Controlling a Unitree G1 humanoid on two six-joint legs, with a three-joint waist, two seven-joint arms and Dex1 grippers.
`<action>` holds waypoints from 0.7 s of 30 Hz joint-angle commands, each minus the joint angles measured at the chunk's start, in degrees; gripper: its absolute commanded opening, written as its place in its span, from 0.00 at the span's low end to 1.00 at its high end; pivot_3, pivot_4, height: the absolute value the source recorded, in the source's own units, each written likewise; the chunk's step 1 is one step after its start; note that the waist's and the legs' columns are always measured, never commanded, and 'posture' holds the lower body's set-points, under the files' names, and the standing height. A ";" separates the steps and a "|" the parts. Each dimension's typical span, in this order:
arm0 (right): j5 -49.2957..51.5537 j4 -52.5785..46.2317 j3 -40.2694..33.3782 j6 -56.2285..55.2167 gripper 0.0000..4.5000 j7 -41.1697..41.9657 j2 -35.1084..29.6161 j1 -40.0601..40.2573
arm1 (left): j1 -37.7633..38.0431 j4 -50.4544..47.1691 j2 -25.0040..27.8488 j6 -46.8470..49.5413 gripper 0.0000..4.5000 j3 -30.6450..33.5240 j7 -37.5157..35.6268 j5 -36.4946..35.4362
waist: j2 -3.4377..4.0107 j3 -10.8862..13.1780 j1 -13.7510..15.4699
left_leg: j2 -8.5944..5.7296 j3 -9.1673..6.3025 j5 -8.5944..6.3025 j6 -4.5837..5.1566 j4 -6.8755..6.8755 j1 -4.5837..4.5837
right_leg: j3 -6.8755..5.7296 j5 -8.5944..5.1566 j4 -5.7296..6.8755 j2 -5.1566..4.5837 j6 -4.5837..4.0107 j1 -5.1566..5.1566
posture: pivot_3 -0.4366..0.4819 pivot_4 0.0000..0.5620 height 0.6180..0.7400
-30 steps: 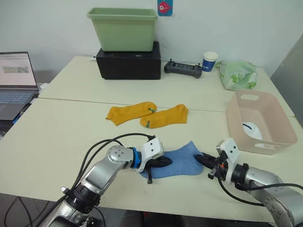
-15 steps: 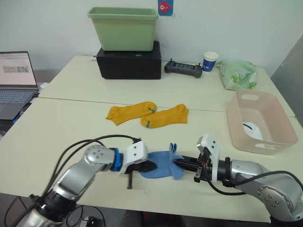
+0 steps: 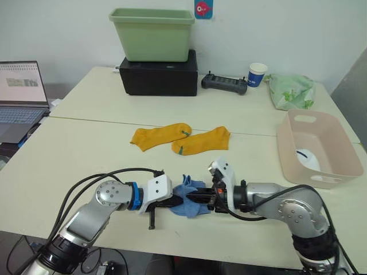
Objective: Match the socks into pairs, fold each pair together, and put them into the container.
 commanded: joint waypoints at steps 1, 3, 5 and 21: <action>-1.51 1.81 1.32 -0.49 0.00 0.10 1.19 -1.94 | 1.22 0.73 0.90 0.74 0.00 -0.61 -0.34 1.31 | 0.00 0.00 -0.08 | 0.00 -0.01 0.00 0.00 0.00 0.00 | 0.00 0.00 0.02 0.00 0.00 -0.01 | 0.48 0.27 0.64; -3.00 3.09 2.42 -1.04 0.00 0.41 1.28 -2.40 | 1.46 0.52 0.87 0.90 0.00 -0.16 -0.11 1.15 | 0.01 0.00 -0.14 | 0.01 -0.02 0.00 0.00 0.00 0.02 | -0.02 0.00 0.05 0.02 0.00 -0.01 | 0.48 0.27 0.64; -3.03 3.17 1.46 -1.13 0.06 0.17 2.29 -2.96 | 2.04 0.00 0.93 1.25 0.00 0.97 0.45 0.61 | 0.01 0.00 -0.15 | 0.02 -0.03 0.00 0.00 0.00 0.02 | -0.02 0.00 0.05 0.02 0.00 -0.02 | 0.48 0.27 0.64; -6.86 -11.89 -1.87 -14.18 0.61 7.98 -9.09 1.70 | 8.22 -11.17 0.30 19.91 0.00 28.32 10.32 -19.86 | 0.01 0.04 -0.07 | 0.02 -0.06 0.00 0.00 -0.01 -0.35 | -0.15 0.00 0.01 -0.08 0.01 -0.31 | 0.48 0.27 0.64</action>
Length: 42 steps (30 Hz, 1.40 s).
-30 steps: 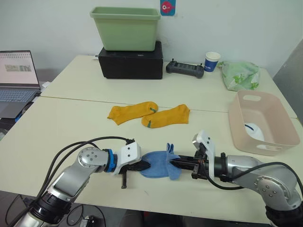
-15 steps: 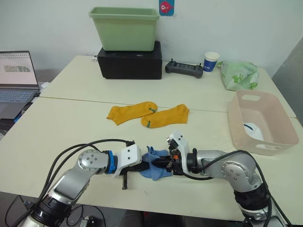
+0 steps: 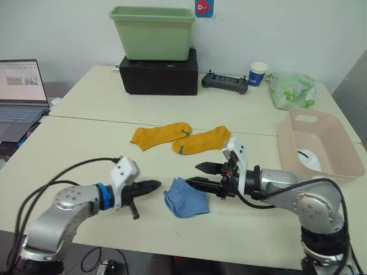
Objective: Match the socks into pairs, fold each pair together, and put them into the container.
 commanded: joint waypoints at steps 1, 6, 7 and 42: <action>-8.56 -2.75 7.58 -9.86 0.53 4.02 -4.91 2.74 | -1.23 -2.10 1.27 0.40 0.00 3.43 0.31 -2.36 | 0.00 0.00 -0.10 | 0.00 0.01 0.00 0.00 0.00 0.01 | 0.01 0.00 0.00 0.00 0.00 -0.01 | 0.48 0.27 0.64; -17.97 2.64 15.52 -19.89 0.16 7.54 -6.97 3.89 | -3.95 -6.72 4.30 -0.66 0.00 -3.18 -4.95 -2.35 | -0.04 0.02 -0.16 | 0.02 -0.02 0.01 -0.01 0.00 0.02 | 0.01 0.00 0.04 0.05 0.00 -0.03 | 0.48 0.27 0.64; -19.42 4.44 16.71 -21.31 0.08 8.33 -6.92 3.43 | -4.66 -7.56 4.78 -1.35 0.00 -5.79 -6.28 -1.62 | -0.03 0.02 -0.14 | 0.02 -0.02 0.01 -0.01 0.00 0.03 | 0.01 0.00 0.04 0.05 0.00 -0.02 | 0.48 0.27 0.64; -29.79 14.19 21.54 -28.69 0.01 20.52 -4.34 1.55 | -16.39 4.10 -0.95 5.01 0.00 -20.84 -3.79 3.39 | -0.11 0.12 -0.20 | 0.01 -0.07 0.01 0.00 0.07 0.05 | 0.01 0.01 0.10 0.11 -0.02 0.00 | 0.48 0.27 0.64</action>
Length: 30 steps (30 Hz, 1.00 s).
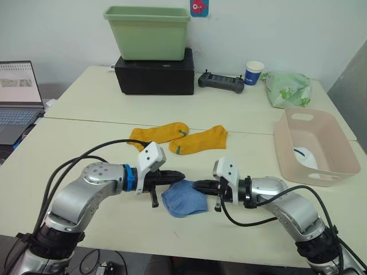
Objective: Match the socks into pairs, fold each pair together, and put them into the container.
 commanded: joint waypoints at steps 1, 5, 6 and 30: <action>-3.19 1.06 4.02 -1.62 0.01 2.15 -1.02 -1.17 | 0.24 2.33 -0.87 -0.82 0.00 -3.47 0.65 2.85 | 0.00 0.00 0.11 | -0.01 0.02 0.00 0.00 0.00 0.00 | 0.01 0.00 0.00 -0.01 0.00 0.00 | 0.48 0.27 0.64; -4.91 2.18 5.10 -1.71 0.01 2.50 -2.10 0.06 | 0.81 5.59 -1.25 -3.59 0.00 -5.22 2.16 6.76 | -0.01 0.00 0.26 | -0.03 0.03 0.00 0.00 0.03 -0.02 | 0.02 0.00 -0.01 -0.04 0.00 0.00 | 0.48 0.27 0.64; -5.60 2.13 5.23 -2.04 0.01 2.84 -3.27 0.89 | 1.10 6.04 -1.14 -3.94 0.00 -5.29 2.10 7.14 | 0.00 0.00 0.26 | -0.02 0.03 0.00 0.00 0.04 -0.02 | 0.01 0.00 -0.01 -0.04 0.00 0.01 | 0.48 0.27 0.64; 17.54 -11.32 -20.27 32.01 0.14 -10.67 1.22 2.90 | 8.04 9.16 4.54 -18.64 0.00 -5.91 -6.03 13.36 | 0.03 0.03 0.21 | -0.01 0.04 0.00 -0.01 -0.01 0.22 | 0.02 0.00 -0.06 -0.05 -0.01 0.29 | 0.48 0.27 0.64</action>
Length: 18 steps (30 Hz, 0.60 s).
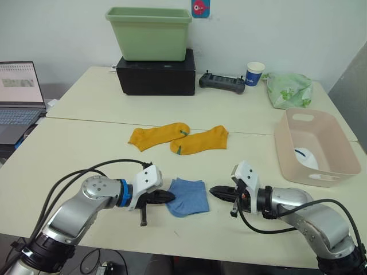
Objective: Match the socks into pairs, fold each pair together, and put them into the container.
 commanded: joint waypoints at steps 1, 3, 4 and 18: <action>4.67 0.34 -3.83 8.86 0.23 -3.53 2.21 -3.17 | 0.81 3.49 -0.17 -2.78 0.00 -2.65 -0.02 4.09 | 0.07 -0.04 0.10 | -0.02 0.02 0.00 0.00 -0.01 0.04 | 0.03 0.00 0.00 -0.01 0.00 0.02 | 0.48 0.27 0.64; 6.47 1.77 -5.33 15.40 0.36 -5.83 4.72 -4.40 | 1.72 3.30 0.54 -4.31 0.00 -2.98 -0.68 4.77 | 0.04 -0.07 0.14 | -0.02 0.05 -0.01 0.01 -0.01 0.04 | 0.05 -0.01 -0.03 -0.01 0.00 0.03 | 0.48 0.27 0.64; 7.08 2.43 -5.88 18.18 0.45 -6.73 5.96 -4.89 | 2.13 3.23 0.79 -4.89 0.00 -3.02 -0.87 5.06 | 0.04 -0.07 0.13 | -0.01 0.04 -0.01 0.01 -0.02 0.04 | 0.04 -0.01 -0.05 -0.01 0.01 0.02 | 0.48 0.27 0.64; 7.60 12.02 -4.48 29.43 1.00 -10.55 18.91 -7.78 | 3.34 1.43 0.60 -4.49 0.00 -1.26 -0.49 4.84 | 0.17 -0.29 -0.20 | 0.00 0.13 -0.01 0.02 -0.30 0.27 | 0.16 -0.01 -0.02 0.04 0.01 0.03 | 0.48 0.27 0.64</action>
